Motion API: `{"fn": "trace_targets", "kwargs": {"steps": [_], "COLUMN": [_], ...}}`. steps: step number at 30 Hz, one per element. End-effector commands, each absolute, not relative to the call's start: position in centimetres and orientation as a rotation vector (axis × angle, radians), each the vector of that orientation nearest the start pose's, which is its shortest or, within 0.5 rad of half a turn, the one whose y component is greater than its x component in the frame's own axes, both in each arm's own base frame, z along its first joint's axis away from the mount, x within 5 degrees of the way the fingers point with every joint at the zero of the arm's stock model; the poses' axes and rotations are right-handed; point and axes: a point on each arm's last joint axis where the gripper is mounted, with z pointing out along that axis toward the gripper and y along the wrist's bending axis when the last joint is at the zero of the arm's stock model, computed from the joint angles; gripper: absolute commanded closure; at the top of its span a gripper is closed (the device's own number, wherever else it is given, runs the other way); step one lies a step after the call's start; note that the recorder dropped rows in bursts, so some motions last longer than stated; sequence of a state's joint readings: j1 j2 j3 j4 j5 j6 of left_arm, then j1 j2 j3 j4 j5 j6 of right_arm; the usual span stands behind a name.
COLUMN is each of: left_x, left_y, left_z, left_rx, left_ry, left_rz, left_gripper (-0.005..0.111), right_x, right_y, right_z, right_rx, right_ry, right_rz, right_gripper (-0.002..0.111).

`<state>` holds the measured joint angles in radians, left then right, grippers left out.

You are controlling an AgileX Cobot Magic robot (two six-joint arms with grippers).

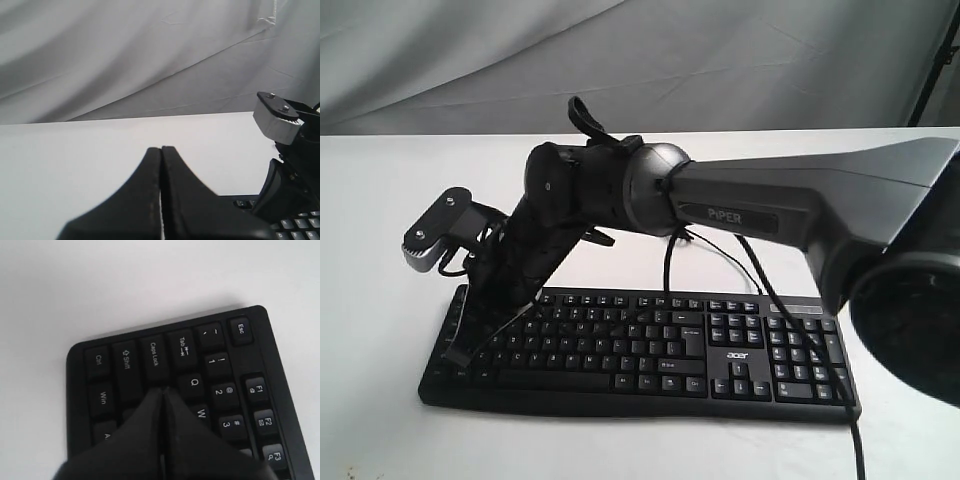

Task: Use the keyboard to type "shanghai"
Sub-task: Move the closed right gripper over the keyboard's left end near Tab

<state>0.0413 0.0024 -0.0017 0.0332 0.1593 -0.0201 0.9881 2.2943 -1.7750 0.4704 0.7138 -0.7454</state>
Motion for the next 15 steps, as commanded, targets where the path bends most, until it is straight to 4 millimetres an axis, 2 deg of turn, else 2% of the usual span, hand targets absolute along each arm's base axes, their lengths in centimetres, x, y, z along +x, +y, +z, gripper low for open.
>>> {"fn": "trace_targets", "kwargs": {"steps": [1, 8, 15], "left_x": [5.6, 5.6, 5.6], "left_y": [0.2, 0.2, 0.2], "left_z": [19.9, 19.9, 19.9], "left_rx": [-0.024, -0.024, -0.024], "left_ry": [1.637, 1.637, 1.637], "left_rz": [0.039, 0.039, 0.039], "left_gripper": [0.107, 0.107, 0.107], "right_x": [25.1, 25.2, 25.2], "right_y": [42.8, 42.8, 42.6], "right_z": [14.2, 12.8, 12.4], "right_rx": [-1.790, -1.818, -1.844], "right_ry": [2.031, 2.044, 2.044], "right_rz": [0.571, 0.548, 0.525], "right_gripper": [0.108, 0.108, 0.108]}}
